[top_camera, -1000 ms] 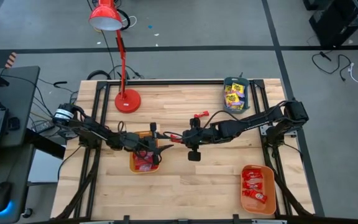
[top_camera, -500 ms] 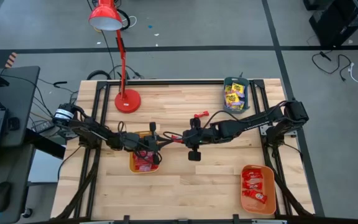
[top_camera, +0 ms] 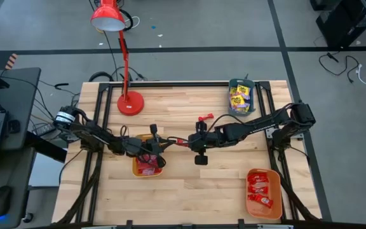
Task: Sort candy
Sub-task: Put the red chocolate into the orange bin
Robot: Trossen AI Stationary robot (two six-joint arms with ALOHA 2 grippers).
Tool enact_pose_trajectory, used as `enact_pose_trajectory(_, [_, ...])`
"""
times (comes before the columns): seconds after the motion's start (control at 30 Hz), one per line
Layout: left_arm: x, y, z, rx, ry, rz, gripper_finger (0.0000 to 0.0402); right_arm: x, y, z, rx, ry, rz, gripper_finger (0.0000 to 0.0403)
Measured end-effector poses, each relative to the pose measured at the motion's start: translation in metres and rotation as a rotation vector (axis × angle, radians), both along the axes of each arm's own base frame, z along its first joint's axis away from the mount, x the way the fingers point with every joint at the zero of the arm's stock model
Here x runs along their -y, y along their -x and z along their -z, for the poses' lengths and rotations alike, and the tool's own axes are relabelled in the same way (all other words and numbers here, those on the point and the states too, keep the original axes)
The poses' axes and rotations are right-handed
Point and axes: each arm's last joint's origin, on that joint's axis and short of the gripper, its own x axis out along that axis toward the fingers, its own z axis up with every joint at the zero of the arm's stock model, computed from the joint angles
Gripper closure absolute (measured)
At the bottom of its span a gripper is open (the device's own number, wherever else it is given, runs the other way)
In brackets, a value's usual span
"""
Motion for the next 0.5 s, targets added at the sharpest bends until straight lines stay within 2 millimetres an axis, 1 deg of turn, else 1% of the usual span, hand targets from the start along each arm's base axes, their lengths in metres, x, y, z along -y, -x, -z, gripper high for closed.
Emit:
enact_pose_trajectory(0.13, [0.003, 0.001, 0.000, -0.001, 0.000, 0.002, 0.0401, 0.000, 0.002, 0.001, -0.021, 0.003, 0.000, 0.0343])
enact_pose_trajectory(0.23, [0.007, 0.002, 0.000, 0.005, 0.001, 0.017, 0.0401, 0.002, 0.012, 0.001, -0.110, -0.002, 0.022, 0.0343])
enact_pose_trajectory(0.37, [0.013, 0.004, -0.004, 0.018, -0.023, 0.040, 0.0401, 0.001, 0.037, -0.014, -0.211, -0.012, 0.049, 0.0344])
enact_pose_trajectory(0.5, [0.017, 0.005, -0.006, 0.030, -0.064, 0.021, 0.0401, -0.006, 0.069, -0.038, -0.270, -0.031, 0.062, 0.0344])
